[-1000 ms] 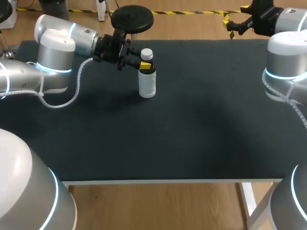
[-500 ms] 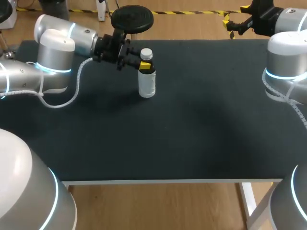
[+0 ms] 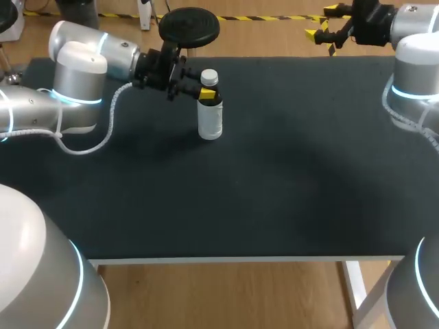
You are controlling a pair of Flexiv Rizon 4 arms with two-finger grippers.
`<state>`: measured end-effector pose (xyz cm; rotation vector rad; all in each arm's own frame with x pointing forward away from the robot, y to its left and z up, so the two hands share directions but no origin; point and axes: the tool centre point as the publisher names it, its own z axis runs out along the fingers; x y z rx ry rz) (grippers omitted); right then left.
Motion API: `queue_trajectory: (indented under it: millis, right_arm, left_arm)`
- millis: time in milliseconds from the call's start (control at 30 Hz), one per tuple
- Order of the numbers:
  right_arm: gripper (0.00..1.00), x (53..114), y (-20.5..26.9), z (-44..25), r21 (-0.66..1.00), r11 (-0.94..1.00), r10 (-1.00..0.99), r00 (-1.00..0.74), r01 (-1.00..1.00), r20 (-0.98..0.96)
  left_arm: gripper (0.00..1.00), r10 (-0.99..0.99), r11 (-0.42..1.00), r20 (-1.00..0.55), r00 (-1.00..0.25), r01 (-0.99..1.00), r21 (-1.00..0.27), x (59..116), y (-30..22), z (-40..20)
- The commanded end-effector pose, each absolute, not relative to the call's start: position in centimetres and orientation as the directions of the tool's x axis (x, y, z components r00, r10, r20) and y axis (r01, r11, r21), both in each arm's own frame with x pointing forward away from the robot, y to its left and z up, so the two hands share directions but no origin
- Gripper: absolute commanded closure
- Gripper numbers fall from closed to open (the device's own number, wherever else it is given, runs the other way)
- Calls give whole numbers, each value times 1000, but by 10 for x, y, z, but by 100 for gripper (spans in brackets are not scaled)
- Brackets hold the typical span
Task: Unscrew the bottle cap
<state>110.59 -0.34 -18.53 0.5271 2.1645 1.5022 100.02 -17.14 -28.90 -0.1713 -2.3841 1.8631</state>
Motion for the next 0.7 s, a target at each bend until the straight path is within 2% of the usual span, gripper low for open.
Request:
queue_trajectory:
  millis: [33, 700]
  right_arm:
    - [0, 1115, 5, -185, 933, 360, 259, -963, 26, -73]
    - [0, 1082, 65, -203, 927, 374, -73, -996, 11, 42]
  left_arm:
    - [100, 160, 239, 18, -987, 21, -971, 1001, -171, -289]
    - [100, 160, 239, 18, -987, 21, -971, 1001, -171, -289]
